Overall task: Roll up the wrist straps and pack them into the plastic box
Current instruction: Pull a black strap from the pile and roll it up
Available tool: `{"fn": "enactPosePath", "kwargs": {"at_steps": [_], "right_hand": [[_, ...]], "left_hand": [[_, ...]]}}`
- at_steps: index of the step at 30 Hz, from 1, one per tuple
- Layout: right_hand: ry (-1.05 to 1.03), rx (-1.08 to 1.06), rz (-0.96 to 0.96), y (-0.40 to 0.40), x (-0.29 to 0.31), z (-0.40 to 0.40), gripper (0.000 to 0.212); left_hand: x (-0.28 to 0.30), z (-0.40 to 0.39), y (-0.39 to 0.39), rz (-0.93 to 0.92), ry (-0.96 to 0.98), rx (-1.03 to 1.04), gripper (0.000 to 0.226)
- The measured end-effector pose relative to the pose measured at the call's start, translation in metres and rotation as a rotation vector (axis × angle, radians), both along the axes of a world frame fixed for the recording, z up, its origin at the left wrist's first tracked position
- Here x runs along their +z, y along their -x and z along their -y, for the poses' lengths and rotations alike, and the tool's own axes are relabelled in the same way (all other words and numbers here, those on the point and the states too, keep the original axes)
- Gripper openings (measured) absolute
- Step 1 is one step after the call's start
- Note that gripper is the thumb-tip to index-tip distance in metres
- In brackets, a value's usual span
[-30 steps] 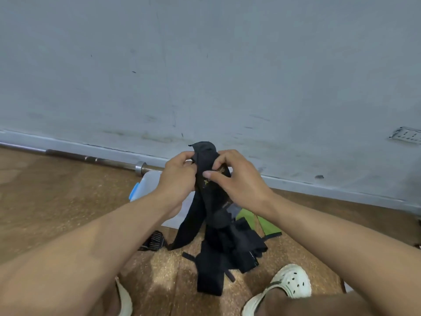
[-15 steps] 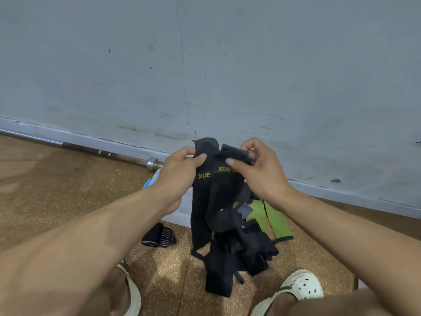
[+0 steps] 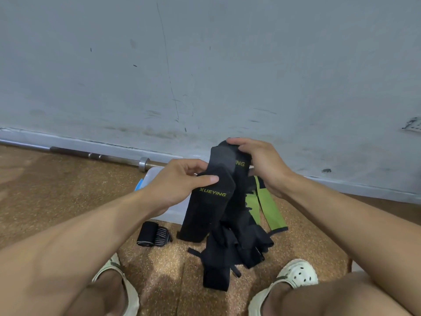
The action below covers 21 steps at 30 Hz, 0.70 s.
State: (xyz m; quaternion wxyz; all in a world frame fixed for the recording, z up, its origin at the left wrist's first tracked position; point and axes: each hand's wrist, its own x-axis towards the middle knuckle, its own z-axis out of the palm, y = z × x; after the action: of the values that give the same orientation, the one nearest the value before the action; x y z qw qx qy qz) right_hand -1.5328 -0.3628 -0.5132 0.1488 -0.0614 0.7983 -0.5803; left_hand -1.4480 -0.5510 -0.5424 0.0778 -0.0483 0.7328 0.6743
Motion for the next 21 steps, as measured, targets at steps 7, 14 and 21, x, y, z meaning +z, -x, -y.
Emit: {"fn": "enactPosePath", "kwargs": {"at_steps": [7, 14, 21], "right_hand": [[0.074, 0.219, 0.014, -0.015, 0.004, 0.001, 0.016], [0.05, 0.342, -0.086, -0.013, 0.005, -0.005, 0.02], [0.03, 0.375, -0.101, -0.011, 0.01, -0.012, 0.017]], "left_hand": [[-0.005, -0.003, 0.002, 0.017, 0.028, 0.0, 0.012], [-0.003, -0.001, 0.011, -0.043, 0.003, 0.396, 0.03], [-0.004, -0.005, 0.014, -0.052, -0.076, 0.278, 0.011]]}}
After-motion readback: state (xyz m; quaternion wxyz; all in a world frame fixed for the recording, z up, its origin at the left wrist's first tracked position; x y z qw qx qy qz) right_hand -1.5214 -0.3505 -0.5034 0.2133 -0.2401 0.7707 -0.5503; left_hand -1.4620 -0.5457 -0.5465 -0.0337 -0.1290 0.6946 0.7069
